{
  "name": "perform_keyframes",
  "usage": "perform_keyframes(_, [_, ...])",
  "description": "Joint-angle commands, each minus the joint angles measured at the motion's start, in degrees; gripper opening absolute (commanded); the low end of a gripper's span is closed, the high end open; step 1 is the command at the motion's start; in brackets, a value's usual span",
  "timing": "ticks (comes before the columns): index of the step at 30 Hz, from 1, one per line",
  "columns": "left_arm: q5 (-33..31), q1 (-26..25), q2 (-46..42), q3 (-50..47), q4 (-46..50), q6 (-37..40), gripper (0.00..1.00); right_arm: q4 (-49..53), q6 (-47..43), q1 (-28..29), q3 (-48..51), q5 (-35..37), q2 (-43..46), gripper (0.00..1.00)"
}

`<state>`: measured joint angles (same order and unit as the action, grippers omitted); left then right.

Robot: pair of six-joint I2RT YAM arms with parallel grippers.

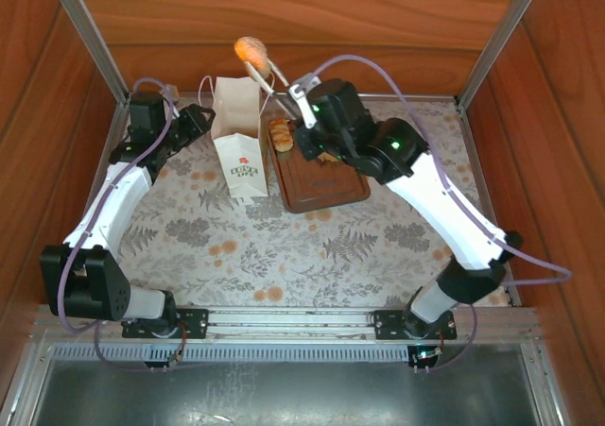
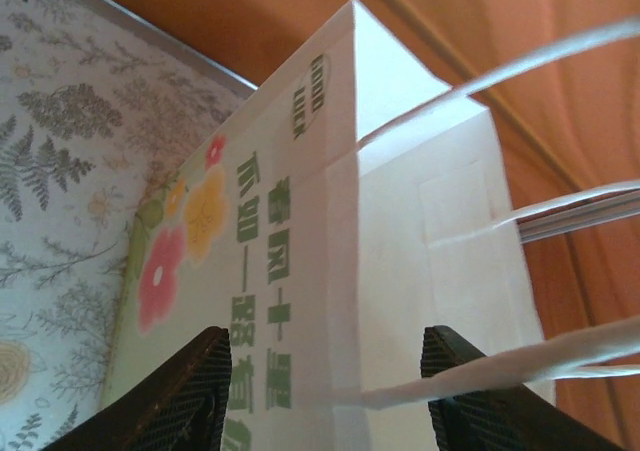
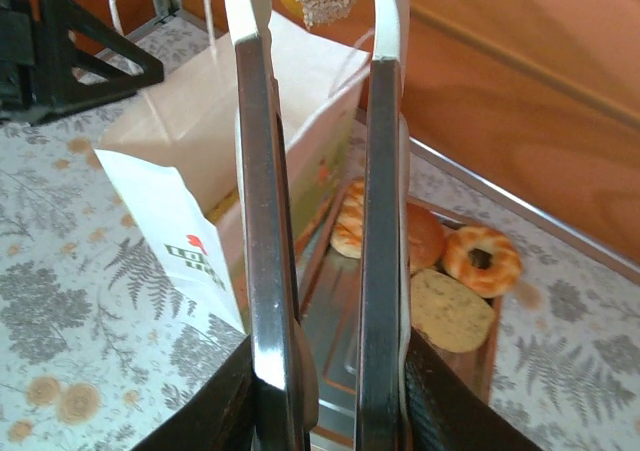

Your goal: Place the fake bread into the paper bag

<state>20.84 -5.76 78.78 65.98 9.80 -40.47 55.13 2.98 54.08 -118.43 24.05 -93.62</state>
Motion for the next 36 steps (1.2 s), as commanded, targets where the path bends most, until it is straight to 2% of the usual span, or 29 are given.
perform_keyframes(1, [-0.1,-0.1,-0.7,-0.8,-1.5,0.3,0.53,-0.1,3.8,0.9,-5.2,-1.2,-4.6,0.26])
perform_keyframes(12, [-0.4,0.6,-1.3,-2.7,-2.3,-0.2,0.47,6.9,4.0,0.9,-12.0,0.1,-15.2,0.28])
perform_keyframes(25, [-0.6,0.8,-1.4,-3.2,-2.5,-0.7,0.47,15.1,-2.5,1.0,-16.1,9.0,-20.8,0.32])
perform_keyframes(33, [-0.2,0.8,-1.4,-3.1,-2.3,-1.1,0.47,16.7,-4.3,1.2,-16.5,10.0,-21.6,0.47])
perform_keyframes(36, [0.1,0.8,-1.4,-3.0,-2.3,-1.2,0.47,16.9,-4.3,1.3,-16.7,9.6,-21.8,0.48])
